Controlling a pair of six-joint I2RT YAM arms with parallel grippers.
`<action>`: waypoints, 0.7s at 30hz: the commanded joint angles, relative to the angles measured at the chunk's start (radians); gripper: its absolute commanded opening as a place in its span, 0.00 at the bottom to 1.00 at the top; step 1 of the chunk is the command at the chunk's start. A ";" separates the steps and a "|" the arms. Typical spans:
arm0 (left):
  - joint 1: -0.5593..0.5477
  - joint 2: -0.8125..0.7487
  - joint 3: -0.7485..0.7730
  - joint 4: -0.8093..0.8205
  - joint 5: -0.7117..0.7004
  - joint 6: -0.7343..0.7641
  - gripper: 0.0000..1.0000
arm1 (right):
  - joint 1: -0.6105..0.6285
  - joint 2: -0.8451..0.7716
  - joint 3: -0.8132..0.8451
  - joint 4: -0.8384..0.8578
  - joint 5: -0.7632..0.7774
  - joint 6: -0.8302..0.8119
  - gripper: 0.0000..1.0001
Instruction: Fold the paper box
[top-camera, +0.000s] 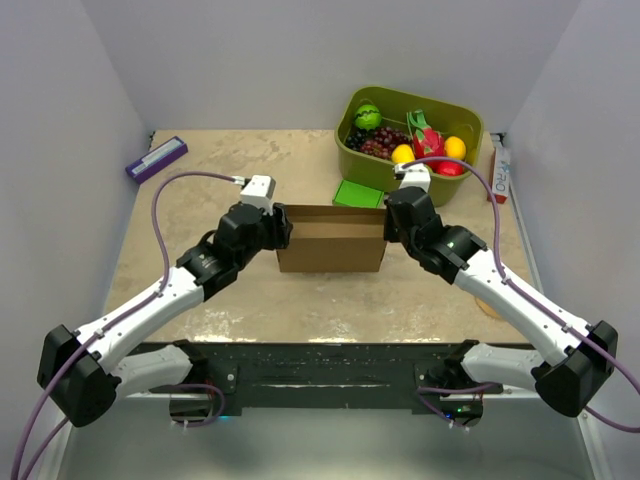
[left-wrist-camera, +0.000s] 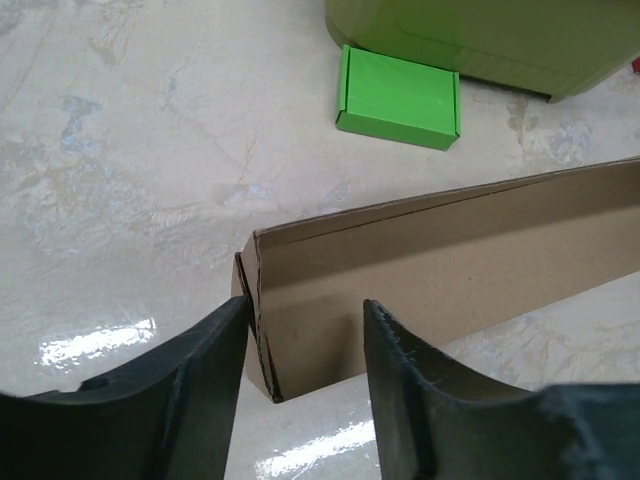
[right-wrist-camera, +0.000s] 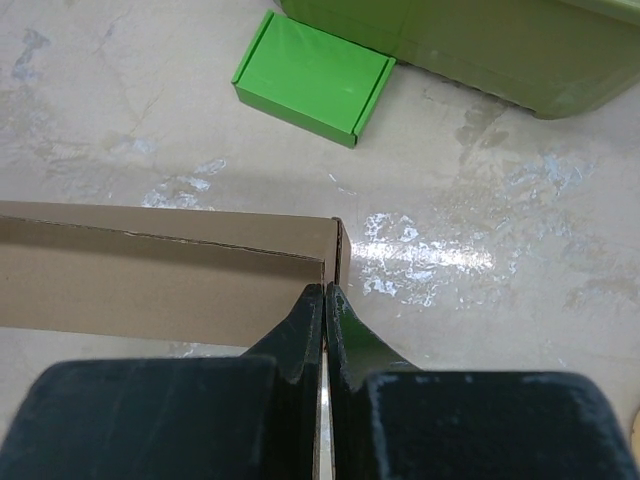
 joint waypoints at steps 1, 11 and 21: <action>-0.007 0.013 0.077 -0.055 -0.024 0.044 0.61 | 0.012 0.005 -0.012 -0.037 -0.024 0.018 0.00; -0.007 -0.020 0.104 -0.136 -0.108 0.078 0.66 | 0.012 0.009 -0.012 -0.033 -0.031 0.016 0.00; -0.007 -0.047 0.140 -0.130 -0.110 0.104 0.54 | 0.012 0.020 -0.007 -0.028 -0.036 0.012 0.00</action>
